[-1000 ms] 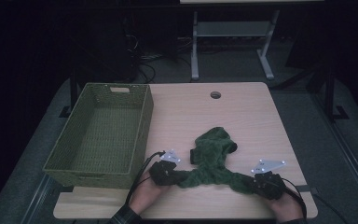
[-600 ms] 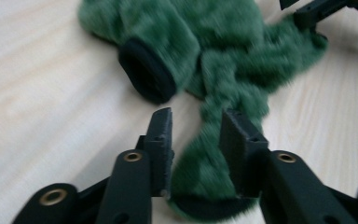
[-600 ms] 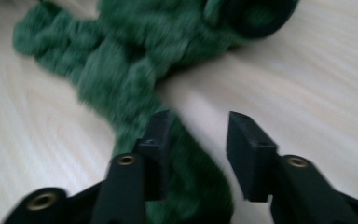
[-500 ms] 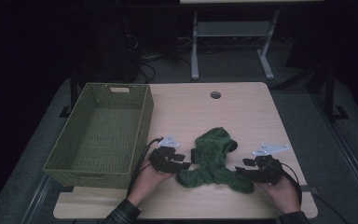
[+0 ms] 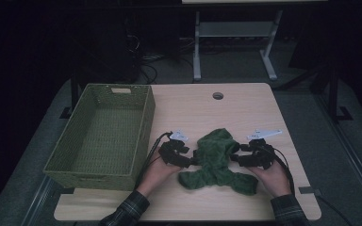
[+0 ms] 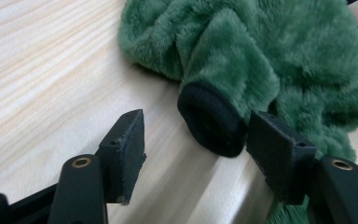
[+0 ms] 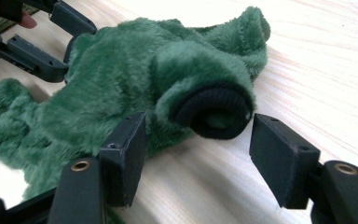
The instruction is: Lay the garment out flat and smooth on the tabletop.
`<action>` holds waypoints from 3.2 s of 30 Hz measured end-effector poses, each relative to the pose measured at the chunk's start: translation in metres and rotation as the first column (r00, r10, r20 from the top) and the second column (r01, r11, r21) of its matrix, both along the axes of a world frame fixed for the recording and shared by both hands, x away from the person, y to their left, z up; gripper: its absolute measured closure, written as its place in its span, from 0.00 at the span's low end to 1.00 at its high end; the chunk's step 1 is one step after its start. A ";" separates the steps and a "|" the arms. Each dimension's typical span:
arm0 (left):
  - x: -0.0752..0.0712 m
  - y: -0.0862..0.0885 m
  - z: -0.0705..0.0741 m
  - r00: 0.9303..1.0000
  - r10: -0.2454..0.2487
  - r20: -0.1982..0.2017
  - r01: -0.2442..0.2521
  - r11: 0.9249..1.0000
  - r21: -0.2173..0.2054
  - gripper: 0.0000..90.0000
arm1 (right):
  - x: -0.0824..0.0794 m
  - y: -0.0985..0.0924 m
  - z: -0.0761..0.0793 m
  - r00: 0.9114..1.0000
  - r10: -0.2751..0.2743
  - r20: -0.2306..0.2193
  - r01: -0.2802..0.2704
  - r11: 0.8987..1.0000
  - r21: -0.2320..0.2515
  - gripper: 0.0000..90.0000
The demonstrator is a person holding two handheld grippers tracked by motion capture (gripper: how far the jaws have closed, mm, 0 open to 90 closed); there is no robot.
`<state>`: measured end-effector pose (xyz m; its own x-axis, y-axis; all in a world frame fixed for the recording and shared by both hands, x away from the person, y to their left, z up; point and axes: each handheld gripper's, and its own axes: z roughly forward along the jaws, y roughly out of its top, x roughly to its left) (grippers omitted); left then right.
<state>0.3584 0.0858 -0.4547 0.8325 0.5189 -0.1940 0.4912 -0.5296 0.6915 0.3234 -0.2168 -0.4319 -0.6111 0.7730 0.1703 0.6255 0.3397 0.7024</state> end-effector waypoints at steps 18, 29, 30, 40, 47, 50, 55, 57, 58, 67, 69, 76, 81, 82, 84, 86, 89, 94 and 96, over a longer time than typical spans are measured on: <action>0.007 -0.005 0.021 0.997 -0.029 0.076 0.032 0.999 -0.042 0.92 | 0.012 0.002 0.009 0.998 0.048 0.029 -0.049 0.999 0.020 0.88; 0.014 0.010 0.038 0.994 0.064 0.093 -0.059 0.997 -0.055 0.94 | 0.010 -0.016 0.020 0.998 0.057 0.023 -0.056 0.998 -0.019 0.92; 0.014 0.008 0.036 0.994 0.063 0.089 -0.059 0.997 -0.042 0.94 | 0.010 -0.016 0.016 0.998 0.058 0.008 -0.058 0.998 -0.026 0.92; 0.018 -0.001 -0.003 0.998 0.043 -0.038 -0.042 0.998 0.045 0.94 | 0.015 -0.018 -0.025 0.989 0.063 -0.136 -0.073 0.995 -0.068 0.92; 0.015 0.000 0.006 1.000 0.028 -0.006 -0.027 0.998 0.056 0.73 | 0.011 -0.019 -0.022 0.989 0.075 -0.128 -0.084 0.994 -0.069 0.74; 0.013 0.005 0.022 0.999 0.046 0.025 -0.047 0.999 0.014 0.59 | 0.008 -0.024 -0.014 0.993 0.071 -0.098 -0.076 0.996 -0.051 0.64; 0.012 0.009 0.045 0.997 0.045 0.070 -0.043 0.999 -0.019 0.50 | 0.004 -0.034 0.005 0.997 0.055 -0.058 -0.056 0.998 -0.013 0.60; 0.015 0.006 0.048 0.995 0.057 0.076 -0.055 0.998 -0.034 0.50 | 0.008 -0.036 0.012 0.998 0.049 -0.026 -0.049 0.999 -0.002 0.61; 0.018 0.005 0.049 0.995 0.059 0.078 -0.056 0.998 -0.039 0.51 | 0.010 -0.036 0.015 0.999 0.036 -0.023 -0.036 0.999 0.006 0.62; 0.054 -0.008 0.045 0.994 0.102 0.051 -0.099 0.994 -0.049 0.55 | 0.050 -0.020 0.023 1.000 0.007 0.014 -0.007 1.000 0.025 0.66; 0.066 -0.015 0.041 0.994 0.105 0.043 -0.103 0.994 -0.043 0.55 | 0.062 -0.016 0.022 1.000 0.007 0.003 -0.007 1.000 0.029 0.66; 0.082 -0.028 0.027 0.994 0.106 0.025 -0.106 0.994 -0.018 0.55 | 0.082 0.002 0.005 0.999 0.019 -0.029 -0.019 1.000 0.014 0.69; 0.086 -0.036 0.012 0.995 0.094 -0.016 -0.094 0.996 0.006 0.55 | 0.083 0.007 -0.011 0.998 0.034 -0.053 -0.035 0.999 -0.026 0.75; 0.087 -0.037 0.010 0.996 0.081 -0.023 -0.081 0.997 0.016 0.56 | 0.082 0.007 -0.013 0.998 0.036 -0.057 -0.037 0.999 -0.024 0.76; 0.087 -0.041 0.005 0.997 0.073 -0.038 -0.072 0.997 0.029 0.57 | 0.080 0.007 -0.015 0.997 0.040 -0.061 -0.041 0.999 -0.027 0.76; 0.086 -0.043 0.002 0.997 0.066 -0.047 -0.064 0.997 0.037 0.59 | 0.078 0.006 -0.018 0.997 0.040 -0.065 -0.041 0.999 -0.022 0.79; 0.086 -0.045 0.000 0.997 0.045 -0.061 -0.041 0.997 0.059 0.63 | 0.075 0.005 -0.020 0.997 0.047 -0.064 -0.049 0.998 -0.026 0.84; 0.084 -0.050 -0.004 0.997 0.007 -0.075 0.001 0.995 0.103 0.83 | 0.072 0.003 -0.021 0.997 0.050 -0.064 -0.051 0.999 -0.014 0.93; 0.083 -0.051 -0.004 0.997 -0.001 -0.073 0.009 0.994 0.105 0.94 | 0.071 0.003 -0.021 0.997 0.052 -0.061 -0.053 0.998 -0.015 0.95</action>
<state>0.4409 0.0348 -0.4590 0.8208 0.5354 -0.1989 0.5355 -0.6003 0.5940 0.3947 -0.2135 -0.4525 -0.6396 0.7435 0.1953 0.6478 0.3845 0.6577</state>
